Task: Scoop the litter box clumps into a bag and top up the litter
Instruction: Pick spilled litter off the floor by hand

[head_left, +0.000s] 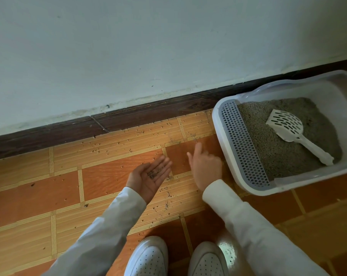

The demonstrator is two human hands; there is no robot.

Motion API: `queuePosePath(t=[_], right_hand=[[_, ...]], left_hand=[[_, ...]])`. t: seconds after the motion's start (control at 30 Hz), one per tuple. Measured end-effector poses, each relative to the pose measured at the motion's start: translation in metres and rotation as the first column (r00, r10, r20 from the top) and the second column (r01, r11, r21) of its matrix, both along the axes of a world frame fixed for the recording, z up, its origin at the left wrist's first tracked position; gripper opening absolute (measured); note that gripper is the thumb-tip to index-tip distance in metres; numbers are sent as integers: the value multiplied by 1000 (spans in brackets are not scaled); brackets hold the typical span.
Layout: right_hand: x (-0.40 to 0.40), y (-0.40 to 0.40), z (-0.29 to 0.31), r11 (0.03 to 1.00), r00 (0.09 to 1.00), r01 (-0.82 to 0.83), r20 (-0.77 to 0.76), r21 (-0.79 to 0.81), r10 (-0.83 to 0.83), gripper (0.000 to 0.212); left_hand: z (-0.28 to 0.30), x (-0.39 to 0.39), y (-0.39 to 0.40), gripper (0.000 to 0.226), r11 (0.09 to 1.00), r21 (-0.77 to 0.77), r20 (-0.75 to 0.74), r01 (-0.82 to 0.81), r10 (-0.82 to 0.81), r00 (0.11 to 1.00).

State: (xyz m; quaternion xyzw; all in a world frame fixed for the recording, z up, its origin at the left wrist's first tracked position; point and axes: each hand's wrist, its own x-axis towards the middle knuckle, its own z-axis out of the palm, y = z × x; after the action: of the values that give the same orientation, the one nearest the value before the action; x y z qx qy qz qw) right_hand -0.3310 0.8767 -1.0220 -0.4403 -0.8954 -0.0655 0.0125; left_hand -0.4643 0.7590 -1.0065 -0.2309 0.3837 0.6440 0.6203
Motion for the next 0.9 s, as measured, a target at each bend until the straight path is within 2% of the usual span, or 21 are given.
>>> queuePosePath(t=[0.07, 0.17, 0.27, 0.4, 0.57, 0.67, 0.77, 0.83, 0.9], right_hand=[[9, 7, -11, 1000, 997, -3, 75, 28, 0, 33], [10, 4, -21, 992, 982, -105, 164, 63, 93, 24], [3, 0, -23, 979, 973, -164, 186, 118, 140, 17], [-2, 0, -22, 981, 974, -159, 181, 110, 137, 20], [-5, -8, -10, 991, 990, -127, 64, 50, 124, 19], [-16, -35, 4, 981, 976, -190, -98, 37, 193, 20], [-25, -64, 16, 965, 956, -261, -138, 14, 261, 32], [-21, -67, 19, 972, 956, -226, -206, -68, 208, 32], [-7, -55, 18, 984, 964, -93, -262, -152, 51, 26]], left_hand=[[-1, 0, -1, 41, 1000, 11, 12, -2, 2, 1000], [0, 1, -1, 42, 1000, 5, 9, 1, -1, 1000], [3, 3, -1, 42, 1000, 15, 20, 2, -3, 1000], [4, 3, -1, 42, 1000, 18, 23, 8, -8, 1000], [4, 6, -1, 41, 1000, 4, 10, 23, -23, 1000], [3, 9, 1, 38, 1000, -25, -9, 9, -9, 1000], [5, 13, 3, 38, 998, -50, -25, 23, -25, 999], [6, 11, 3, 41, 999, -25, -23, 42, -42, 999], [6, 8, 2, 43, 999, 4, -3, 44, -44, 999]])
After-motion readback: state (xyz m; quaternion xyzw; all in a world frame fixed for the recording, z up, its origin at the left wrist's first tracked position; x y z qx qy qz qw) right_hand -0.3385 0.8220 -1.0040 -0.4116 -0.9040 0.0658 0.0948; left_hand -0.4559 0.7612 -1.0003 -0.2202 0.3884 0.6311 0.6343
